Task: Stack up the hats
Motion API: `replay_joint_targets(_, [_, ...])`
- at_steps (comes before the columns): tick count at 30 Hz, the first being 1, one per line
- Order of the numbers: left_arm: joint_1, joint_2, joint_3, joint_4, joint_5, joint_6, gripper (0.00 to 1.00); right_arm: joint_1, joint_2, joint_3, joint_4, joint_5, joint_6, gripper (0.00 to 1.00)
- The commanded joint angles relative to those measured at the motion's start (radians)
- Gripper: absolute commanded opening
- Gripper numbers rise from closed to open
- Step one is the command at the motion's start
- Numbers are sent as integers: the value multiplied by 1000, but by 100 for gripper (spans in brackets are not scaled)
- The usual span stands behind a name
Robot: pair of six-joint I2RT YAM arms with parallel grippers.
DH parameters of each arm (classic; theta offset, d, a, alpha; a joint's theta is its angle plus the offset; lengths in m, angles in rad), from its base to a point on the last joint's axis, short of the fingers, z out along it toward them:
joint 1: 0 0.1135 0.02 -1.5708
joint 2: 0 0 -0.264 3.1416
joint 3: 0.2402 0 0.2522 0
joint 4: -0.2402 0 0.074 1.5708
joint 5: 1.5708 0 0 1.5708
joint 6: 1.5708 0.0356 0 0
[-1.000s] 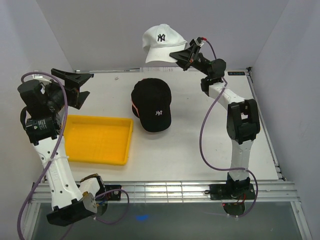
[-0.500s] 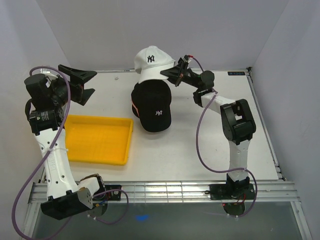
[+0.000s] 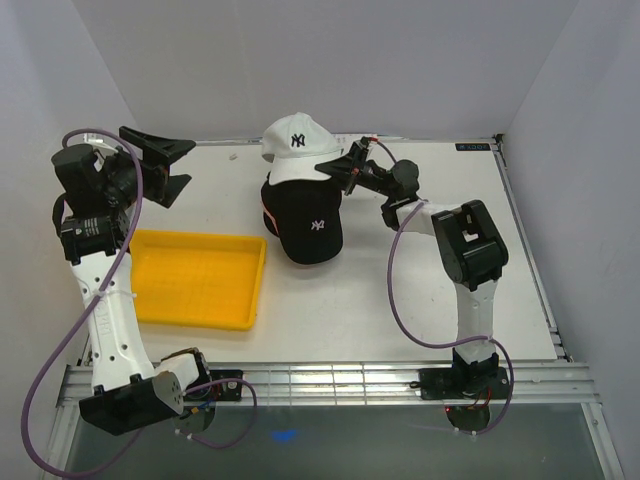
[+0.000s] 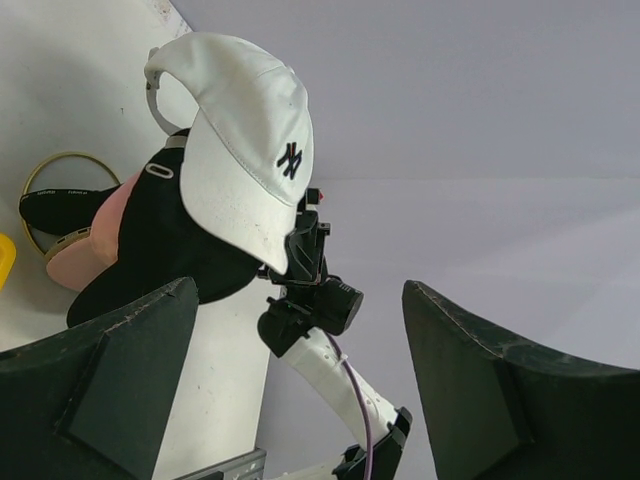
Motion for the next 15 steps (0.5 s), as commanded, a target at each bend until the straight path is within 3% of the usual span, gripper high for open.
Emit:
replay_joint_targets(1, [-6, 0, 36, 18, 2, 16, 93, 28, -24, 13, 582, -20, 343, 8])
replay_joint_targets(15, [-17, 9, 49, 18, 2, 25, 93, 37, -27, 113, 569, -39, 351, 8])
